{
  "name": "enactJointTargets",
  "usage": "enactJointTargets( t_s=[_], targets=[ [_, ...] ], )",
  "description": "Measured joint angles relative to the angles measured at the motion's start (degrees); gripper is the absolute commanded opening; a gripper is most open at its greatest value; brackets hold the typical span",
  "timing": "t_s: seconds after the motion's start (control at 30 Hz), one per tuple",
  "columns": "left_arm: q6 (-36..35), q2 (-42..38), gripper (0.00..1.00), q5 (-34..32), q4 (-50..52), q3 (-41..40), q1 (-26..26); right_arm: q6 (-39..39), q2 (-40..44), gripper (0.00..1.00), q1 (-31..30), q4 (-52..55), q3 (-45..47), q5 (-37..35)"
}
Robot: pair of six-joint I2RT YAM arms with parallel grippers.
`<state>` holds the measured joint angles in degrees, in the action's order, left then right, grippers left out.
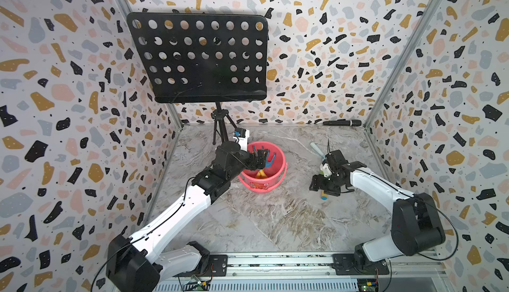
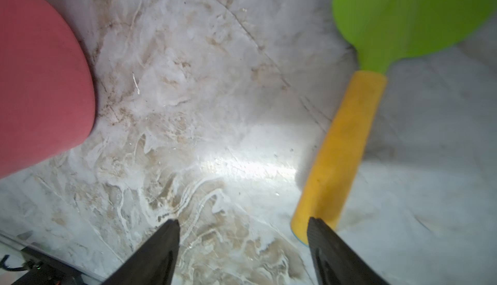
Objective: Organize the gardening tools
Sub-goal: Pick up the gardening tool from the center of the board.
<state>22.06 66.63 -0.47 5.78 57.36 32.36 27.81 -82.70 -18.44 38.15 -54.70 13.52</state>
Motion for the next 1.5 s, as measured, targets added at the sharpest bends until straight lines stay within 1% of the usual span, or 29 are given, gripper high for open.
enactJointTargets(
  t_s=[0.07, 0.1, 0.13, 0.23, 0.33, 0.57, 0.67, 0.8, 0.93, 1.0, 1.07, 1.13, 1.2, 1.37, 1.5],
  targets=[
    [0.33, -0.31, 0.99, 0.0, 0.26, 0.02, 0.0, 0.07, 2.56, 0.86, 0.0, 1.44, 0.02, -2.71],
    [0.55, -0.42, 0.99, 0.0, 0.26, 0.02, 0.0, 0.07, 3.37, 0.9, 0.0, 1.99, 0.02, -3.96],
    [0.74, -0.44, 0.99, 0.0, 0.26, 0.04, 0.0, 0.24, 3.85, 0.91, 0.0, 2.47, 0.02, -5.18],
    [1.33, -0.42, 0.99, 0.02, 0.61, 0.2, 0.0, 0.28, 3.39, 0.91, 0.0, 3.43, 0.02, -7.8],
    [1.62, -0.44, 0.99, 0.0, 0.79, 0.44, 0.0, 0.39, 1.25, 0.89, 0.0, 3.48, 0.39, -9.27],
    [2.19, -0.83, 0.99, -0.04, 1.64, 0.44, -0.02, 0.46, -5.11, 0.78, 0.0, 1.97, 1.2, -10.82],
    [2.4, -0.85, 1.0, -0.07, 1.88, 0.44, 0.0, 0.33, -6.75, 0.7, 0.0, 1.42, 1.22, -11.58],
    [2.64, -0.85, 1.0, -0.09, 1.99, 0.44, -0.02, 0.02, -8.02, 0.56, 0.0, 0.59, 1.49, -11.85],
    [2.84, -0.85, 0.99, -0.11, 1.97, 0.44, 0.0, -0.42, -8.22, 0.47, 0.0, 0.09, 2.12, -11.78],
    [2.91, -0.85, 1.0, -0.13, 1.97, 0.44, 0.0, -0.7, -8.22, 0.41, 0.0, 0.0, 2.38, -11.63],
    [3.1, -0.85, 0.99, -0.13, 1.97, 0.44, 0.0, -0.92, -8.22, 0.33, 0.0, -0.02, 2.54, -11.47],
    [3.26, -0.94, 0.99, -0.13, 1.99, 0.44, 0.0, -1.25, -8.2, 0.21, -0.02, 0.04, 2.69, -11.37],
    [3.3, -1.18, 0.99, -0.13, 1.99, 0.44, 0.0, -1.25, -7.93, 0.14, -0.02, -0.02, 2.89, -10.67],
    [3.54, -2.05, 0.99, -0.33, 2.03, 0.44, 0.0, -1.75, -5.42, 0.0, -0.35, 0.81, 4.17, -7.98],
    [3.93, -2.34, 0.99, -0.5, 2.1, 0.44, 0.0, -2.32, -1.53, 0.0, -0.46, 1.84, 5.53, -4.55]
  ],
)
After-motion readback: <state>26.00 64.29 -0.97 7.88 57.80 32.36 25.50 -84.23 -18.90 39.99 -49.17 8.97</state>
